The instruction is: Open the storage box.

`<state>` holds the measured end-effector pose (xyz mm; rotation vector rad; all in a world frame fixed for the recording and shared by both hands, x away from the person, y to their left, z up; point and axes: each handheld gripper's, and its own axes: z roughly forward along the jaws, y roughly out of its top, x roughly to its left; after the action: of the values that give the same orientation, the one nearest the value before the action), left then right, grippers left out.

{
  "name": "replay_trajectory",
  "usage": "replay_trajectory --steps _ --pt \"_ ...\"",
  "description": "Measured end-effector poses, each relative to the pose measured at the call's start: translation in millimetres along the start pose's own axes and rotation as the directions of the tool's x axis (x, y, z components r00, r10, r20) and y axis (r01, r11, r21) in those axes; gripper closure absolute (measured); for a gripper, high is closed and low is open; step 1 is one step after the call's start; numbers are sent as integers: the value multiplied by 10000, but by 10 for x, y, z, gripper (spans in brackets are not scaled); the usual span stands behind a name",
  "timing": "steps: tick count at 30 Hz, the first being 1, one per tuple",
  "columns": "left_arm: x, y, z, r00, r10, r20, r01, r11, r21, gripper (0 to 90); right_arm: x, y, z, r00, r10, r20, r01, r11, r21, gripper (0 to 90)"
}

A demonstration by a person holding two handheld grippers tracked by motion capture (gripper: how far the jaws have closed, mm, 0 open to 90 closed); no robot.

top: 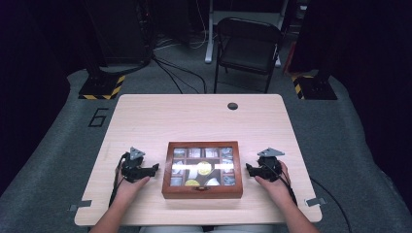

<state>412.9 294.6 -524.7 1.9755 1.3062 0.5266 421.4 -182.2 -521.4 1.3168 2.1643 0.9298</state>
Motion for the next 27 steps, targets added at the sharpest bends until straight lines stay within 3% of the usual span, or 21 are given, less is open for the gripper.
replay_trajectory --steps 4,15,27 --pt "16 19 -72 9991 -380 198 383 9992 -140 273 3 20 -48 10000 -14 -11 14 9999 -140 313" --pt "-90 58 -258 9982 175 571 -152 9990 -409 329 2 49 -161 9981 390 -467 -399 9990 -182 349" --pt "-103 72 -357 9945 -248 1013 308 9979 -575 337 22 53 -242 9978 368 -560 -391 9985 -390 349"
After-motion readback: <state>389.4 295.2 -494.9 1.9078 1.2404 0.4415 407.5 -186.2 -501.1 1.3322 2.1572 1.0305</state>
